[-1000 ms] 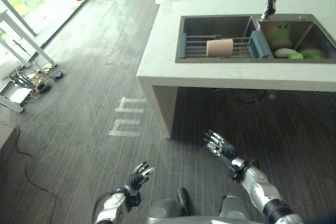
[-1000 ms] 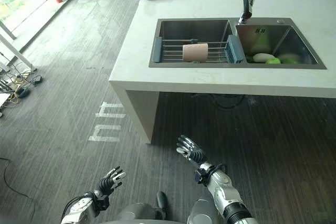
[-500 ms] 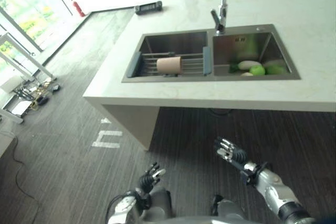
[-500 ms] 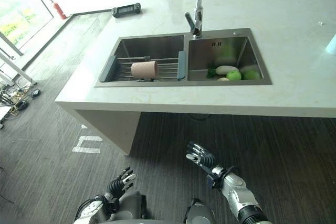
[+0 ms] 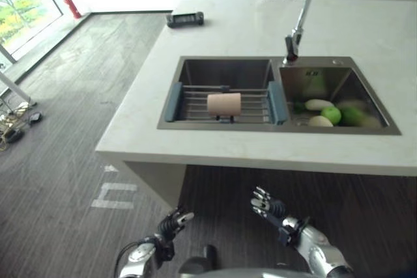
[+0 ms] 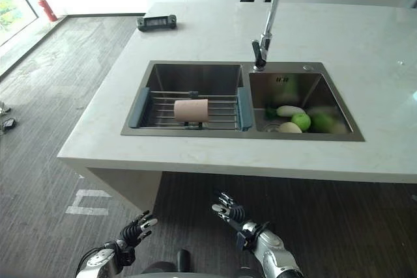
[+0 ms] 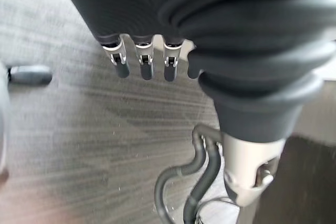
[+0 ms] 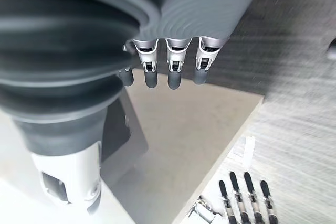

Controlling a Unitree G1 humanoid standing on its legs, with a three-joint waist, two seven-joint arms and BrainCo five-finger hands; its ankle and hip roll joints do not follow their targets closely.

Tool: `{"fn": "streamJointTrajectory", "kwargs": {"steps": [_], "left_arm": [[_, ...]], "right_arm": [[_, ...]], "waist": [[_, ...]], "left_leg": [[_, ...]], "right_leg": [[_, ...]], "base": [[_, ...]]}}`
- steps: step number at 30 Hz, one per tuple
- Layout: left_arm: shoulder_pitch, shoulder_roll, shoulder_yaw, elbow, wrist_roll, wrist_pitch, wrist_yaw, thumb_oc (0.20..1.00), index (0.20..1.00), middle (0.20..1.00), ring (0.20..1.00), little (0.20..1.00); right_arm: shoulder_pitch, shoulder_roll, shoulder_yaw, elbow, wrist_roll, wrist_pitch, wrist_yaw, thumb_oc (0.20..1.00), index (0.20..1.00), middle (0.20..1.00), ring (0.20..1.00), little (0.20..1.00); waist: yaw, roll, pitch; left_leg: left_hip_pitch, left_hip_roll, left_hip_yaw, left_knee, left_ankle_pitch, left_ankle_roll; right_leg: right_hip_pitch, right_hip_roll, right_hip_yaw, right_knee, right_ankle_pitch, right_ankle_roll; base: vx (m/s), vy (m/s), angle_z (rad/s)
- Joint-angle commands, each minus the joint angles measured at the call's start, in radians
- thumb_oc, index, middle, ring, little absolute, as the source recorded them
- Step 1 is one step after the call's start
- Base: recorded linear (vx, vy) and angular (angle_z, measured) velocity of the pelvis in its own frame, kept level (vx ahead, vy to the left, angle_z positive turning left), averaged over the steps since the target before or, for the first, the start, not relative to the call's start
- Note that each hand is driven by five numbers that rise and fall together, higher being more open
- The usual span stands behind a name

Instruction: Place the dishes in the dishwasher.

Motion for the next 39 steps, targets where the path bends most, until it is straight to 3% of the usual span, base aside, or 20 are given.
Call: {"fn": "streamJointTrajectory", "kwargs": {"steps": [1,3,5,9,13,18,26,30,31,34,39], "left_arm": [[-0.018,0.003,0.032,-0.074,-0.021,-0.033,0.027,1.0,1.0,1.0,1.0,1.0],[-0.013,0.006,0.044,-0.094,-0.028,-0.031,0.035,1.0,1.0,1.0,1.0,1.0],[-0.014,0.007,0.04,-0.097,-0.044,-0.031,0.038,1.0,1.0,1.0,1.0,1.0],[0.015,-0.017,0.03,-0.098,-0.014,-0.017,0.015,1.0,1.0,1.0,1.0,1.0],[0.011,-0.035,0.011,-0.065,-0.018,-0.006,0.015,1.0,1.0,1.0,1.0,1.0],[-0.009,-0.047,0.004,-0.004,-0.023,0.022,0.022,1.0,1.0,1.0,1.0,1.0],[-0.028,-0.068,0.094,0.177,-0.192,0.039,0.092,1.0,1.0,1.0,1.0,1.0],[-0.028,-0.053,0.221,0.222,-0.42,-0.016,0.156,1.0,1.0,1.0,1.0,1.0],[-0.023,-0.041,0.333,0.219,-0.607,-0.053,0.154,1.0,1.0,1.0,1.0,1.0],[-0.032,-0.025,0.46,0.179,-0.807,-0.15,0.183,1.0,1.0,1.0,1.0,1.0],[-0.052,0.048,0.585,0.11,-0.813,-0.301,0.3,1.0,1.0,1.0,1.0,1.0]], "right_arm": [[-0.036,-0.016,-0.008,-0.064,-0.011,-0.022,0.016,1.0,1.0,1.0,1.0,1.0],[-0.035,-0.018,-0.008,-0.068,-0.025,-0.019,0.023,1.0,1.0,1.0,1.0,1.0],[-0.035,-0.026,-0.01,-0.05,-0.017,-0.031,0.029,1.0,1.0,1.0,1.0,1.0],[-0.025,-0.047,-0.037,-0.02,0.005,-0.009,0.014,1.0,1.0,1.0,1.0,1.0],[-0.015,-0.059,-0.04,0.049,-0.017,-0.016,-0.024,1.0,1.0,1.0,1.0,1.0],[-0.023,-0.065,-0.053,0.169,-0.05,-0.041,-0.037,1.0,1.0,1.0,1.0,1.0],[-0.044,-0.066,-0.129,0.469,-0.143,-0.111,-0.095,1.0,1.0,1.0,1.0,1.0],[-0.023,-0.075,-0.2,0.574,-0.122,-0.137,-0.116,1.0,1.0,1.0,1.0,1.0],[-0.004,-0.079,-0.239,0.609,-0.124,-0.149,-0.111,1.0,1.0,1.0,1.0,1.0],[0.014,-0.085,-0.285,0.645,-0.148,-0.165,-0.103,1.0,1.0,1.0,1.0,1.0],[0.028,-0.107,-0.316,0.672,-0.149,-0.159,-0.106,1.0,1.0,1.0,1.0,1.0]], "waist": [[0.016,0.008,0.044],[0.019,0.002,0.049],[0.019,-0.002,0.04],[0.019,-0.004,0.005],[0.013,0.0,-0.011],[0.017,0.0,-0.016],[0.028,-0.003,-0.025],[0.021,-0.001,-0.023],[0.013,0.0,-0.027],[0.004,0.005,-0.031],[-0.007,0.019,-0.038]], "left_leg": [[-0.001,0.05,-0.051,0.043,-0.138,-0.052],[-0.001,0.06,-0.03,0.048,-0.146,-0.057],[0.001,0.077,-0.012,0.044,-0.14,-0.061],[0.029,0.126,0.021,0.014,-0.105,-0.113],[0.037,0.152,0.024,0.017,-0.093,-0.144],[0.041,0.155,0.019,0.028,-0.098,-0.15],[0.061,0.16,0.035,0.012,-0.103,-0.155],[0.067,0.154,0.031,0.002,-0.105,-0.152],[0.073,0.152,0.031,0.001,-0.11,-0.151],[0.075,0.151,0.029,0.0,-0.114,-0.152],[0.075,0.151,0.023,-0.002,-0.114,-0.153]], "right_leg": [[0.029,-0.035,-0.037,-0.214,0.071,0.083],[0.034,-0.047,-0.052,-0.269,0.079,0.092],[0.063,-0.03,-0.07,-0.316,0.06,0.089],[0.147,0.002,-0.107,-0.401,0.039,0.067],[0.19,0.018,-0.131,-0.436,0.03,0.047],[0.205,0.018,-0.141,-0.448,0.034,0.044],[0.22,0.002,-0.169,-0.469,0.053,0.058],[0.218,-0.001,-0.16,-0.463,0.048,0.06],[0.218,0.0,-0.149,-0.462,0.042,0.06],[0.216,0.0,-0.139,-0.457,0.031,0.059],[0.211,0.005,-0.121,-0.454,0.017,0.057]], "base": [[-0.02,-0.186,-0.34],[0.0,-0.181,-0.55],[0.05,-0.21,-0.27],[0.1,-0.142,0.11],[0.05,-0.051,0.11],[0.01,-0.003,0.01],[0.05,0.002,0.03],[0.08,0.011,0.03],[0.14,0.016,-0.01],[0.09,0.014,-0.07],[0.06,0.021,-0.04]]}}
